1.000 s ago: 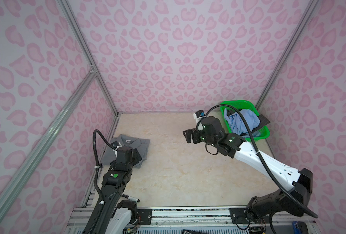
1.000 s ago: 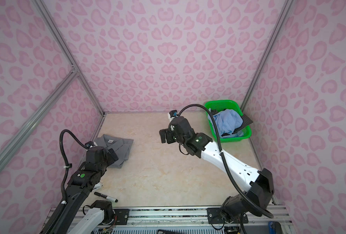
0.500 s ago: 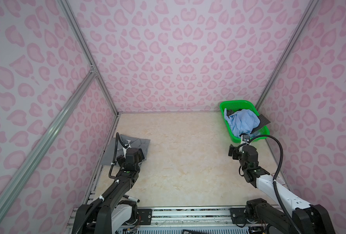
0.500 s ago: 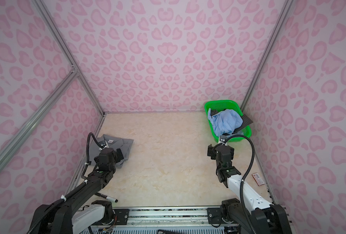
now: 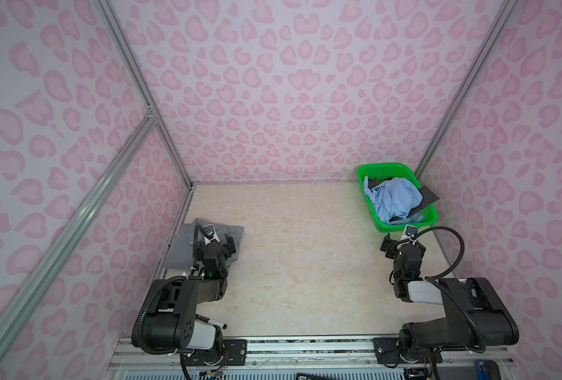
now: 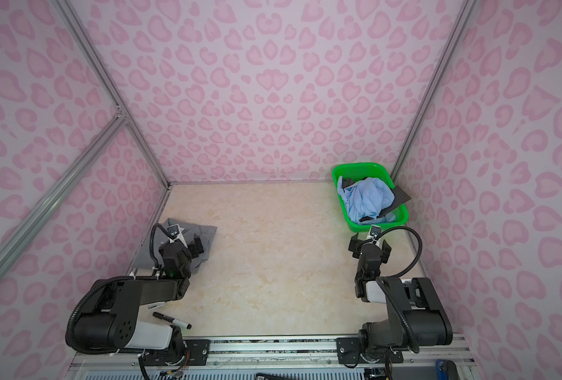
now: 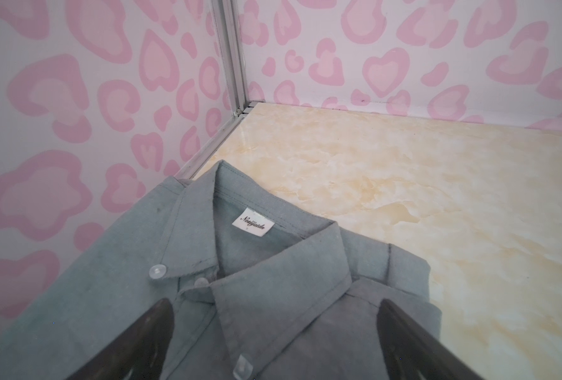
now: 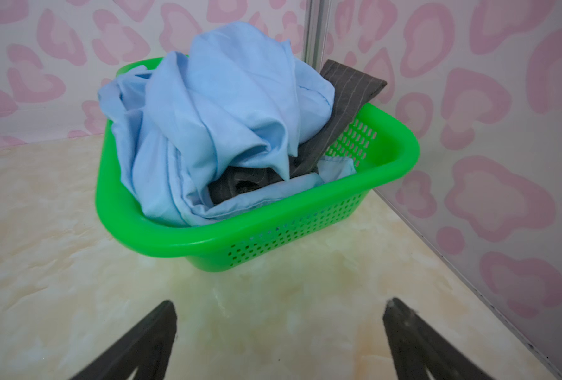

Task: Fold and stack the long sleeve shirts

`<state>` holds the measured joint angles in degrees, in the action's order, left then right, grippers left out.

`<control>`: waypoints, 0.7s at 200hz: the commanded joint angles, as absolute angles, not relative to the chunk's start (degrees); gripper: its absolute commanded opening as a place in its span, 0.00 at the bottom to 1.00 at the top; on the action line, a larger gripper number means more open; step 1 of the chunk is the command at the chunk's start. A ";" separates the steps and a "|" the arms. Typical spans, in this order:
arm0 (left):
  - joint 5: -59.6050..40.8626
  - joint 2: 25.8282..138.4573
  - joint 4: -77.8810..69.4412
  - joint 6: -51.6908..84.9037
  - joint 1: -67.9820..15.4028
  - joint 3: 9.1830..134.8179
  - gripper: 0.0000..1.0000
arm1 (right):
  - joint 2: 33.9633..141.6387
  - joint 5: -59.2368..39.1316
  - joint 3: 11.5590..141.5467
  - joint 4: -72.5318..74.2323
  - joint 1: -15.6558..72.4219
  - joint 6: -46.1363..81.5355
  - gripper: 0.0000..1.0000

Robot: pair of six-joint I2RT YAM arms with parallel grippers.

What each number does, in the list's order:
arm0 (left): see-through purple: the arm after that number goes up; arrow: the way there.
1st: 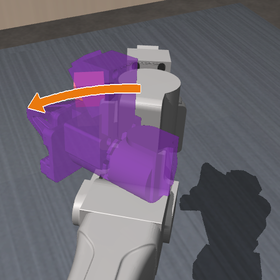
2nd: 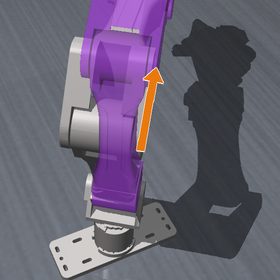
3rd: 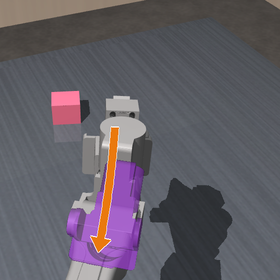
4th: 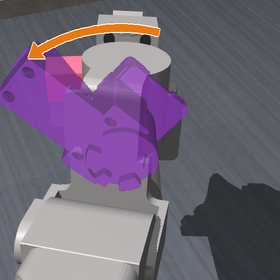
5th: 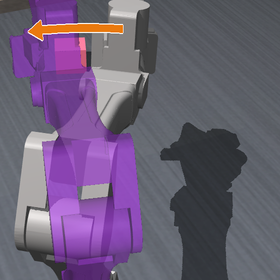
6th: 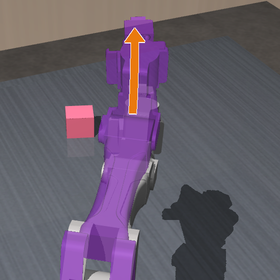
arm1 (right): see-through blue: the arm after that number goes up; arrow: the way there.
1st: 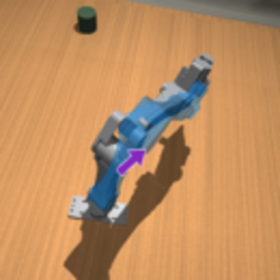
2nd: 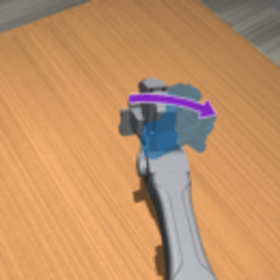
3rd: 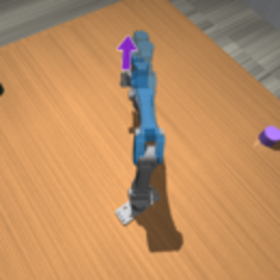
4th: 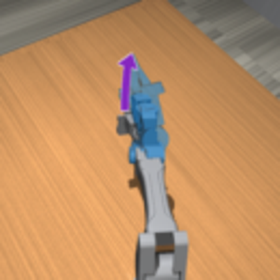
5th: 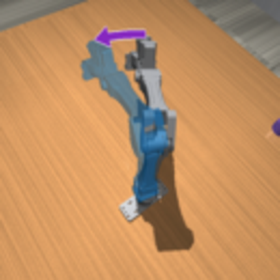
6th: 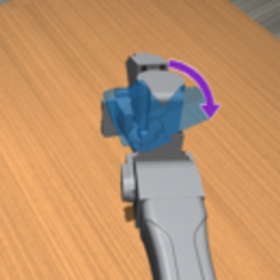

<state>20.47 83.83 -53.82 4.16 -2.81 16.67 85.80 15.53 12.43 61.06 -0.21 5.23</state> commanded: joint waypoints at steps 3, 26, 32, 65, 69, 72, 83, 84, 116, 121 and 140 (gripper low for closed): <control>14.13 84.82 -58.52 3.20 -1.85 18.09 0.98 | 90.84 9.68 10.95 75.66 -0.18 3.45 1.00; 13.95 84.56 -58.29 3.82 -1.43 17.97 0.98 | 87.47 10.63 16.96 59.42 -0.25 4.39 1.00; 14.78 84.61 -58.48 4.25 -1.44 17.92 0.98 | 88.10 10.99 16.97 60.51 -0.03 4.12 1.00; 14.85 84.39 -58.56 4.30 -1.28 17.77 0.98 | 89.05 11.34 16.17 63.39 0.16 3.72 1.00; 14.85 84.50 -58.62 4.29 -1.27 17.79 0.98 | 89.37 11.57 16.17 63.89 0.36 3.50 1.00; 14.82 84.40 -58.66 4.28 -1.29 17.75 0.98 | 89.69 11.93 16.13 64.53 0.47 3.44 1.00; 14.85 84.45 -58.66 4.24 -1.24 17.77 0.98 | 89.54 12.07 16.47 63.58 0.67 3.36 1.00; 14.85 84.46 -58.73 4.23 -1.28 17.76 0.98 | 89.51 12.10 16.50 63.43 0.69 3.35 1.00; 14.72 84.40 -58.58 4.30 -1.23 17.77 0.98 | 89.74 12.23 16.37 64.32 0.79 3.24 1.00; 14.62 84.43 -58.49 4.24 -1.18 17.77 0.98 | 89.74 12.22 16.35 64.21 0.79 3.25 1.00; 14.59 84.43 -58.47 4.29 -1.15 17.80 0.98 | 89.69 12.23 16.38 64.19 0.79 3.18 1.00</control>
<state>14.83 84.40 -56.66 4.12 -1.23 17.50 89.47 11.60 16.34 62.89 0.69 3.70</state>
